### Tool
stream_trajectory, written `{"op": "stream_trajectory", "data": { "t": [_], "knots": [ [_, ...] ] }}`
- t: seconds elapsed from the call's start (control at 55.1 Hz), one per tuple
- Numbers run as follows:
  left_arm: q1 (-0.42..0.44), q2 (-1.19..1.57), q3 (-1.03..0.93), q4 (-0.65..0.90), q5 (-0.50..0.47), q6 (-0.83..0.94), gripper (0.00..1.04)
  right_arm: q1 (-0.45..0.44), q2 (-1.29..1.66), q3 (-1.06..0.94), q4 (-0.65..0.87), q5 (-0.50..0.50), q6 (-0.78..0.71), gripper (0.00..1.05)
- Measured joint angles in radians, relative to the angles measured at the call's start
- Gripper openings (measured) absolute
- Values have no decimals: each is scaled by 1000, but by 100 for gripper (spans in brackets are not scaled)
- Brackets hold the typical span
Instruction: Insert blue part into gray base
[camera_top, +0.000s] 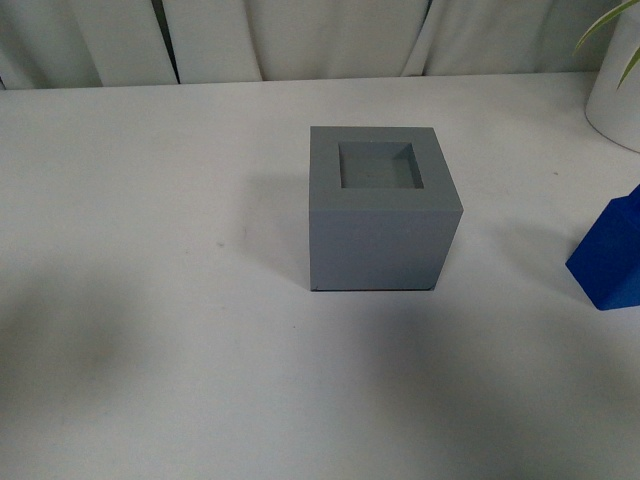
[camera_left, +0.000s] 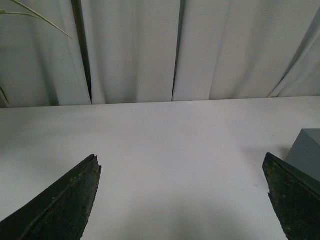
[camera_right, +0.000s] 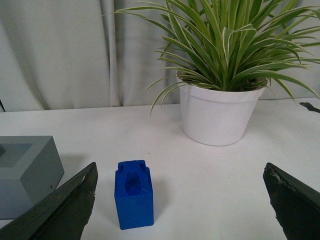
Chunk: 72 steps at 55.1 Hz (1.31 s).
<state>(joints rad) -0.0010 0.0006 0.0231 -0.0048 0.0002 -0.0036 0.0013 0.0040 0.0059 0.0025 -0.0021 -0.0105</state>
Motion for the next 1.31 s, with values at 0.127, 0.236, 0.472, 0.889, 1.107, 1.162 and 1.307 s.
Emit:
{"op": "stream_trajectory", "data": {
  "t": [0.127, 0.236, 0.472, 0.889, 1.107, 1.162, 1.307],
  "knots": [
    [0, 0, 0, 0, 0, 0, 99, 0, 0, 0, 0, 0, 0, 97],
    [0, 0, 0, 0, 0, 0, 99, 0, 0, 0, 0, 0, 0, 97],
    [0, 0, 0, 0, 0, 0, 99, 0, 0, 0, 0, 0, 0, 97],
    [0, 0, 0, 0, 0, 0, 99, 0, 0, 0, 0, 0, 0, 97],
    [0, 0, 0, 0, 0, 0, 99, -40, 248, 83, -90, -30, 81, 97],
    [0, 0, 0, 0, 0, 0, 99, -41, 357, 133, -40, -71, 89, 97],
    [0, 0, 0, 0, 0, 0, 99, -51, 683, 336, -23, -202, -39, 97]
  ]
}}
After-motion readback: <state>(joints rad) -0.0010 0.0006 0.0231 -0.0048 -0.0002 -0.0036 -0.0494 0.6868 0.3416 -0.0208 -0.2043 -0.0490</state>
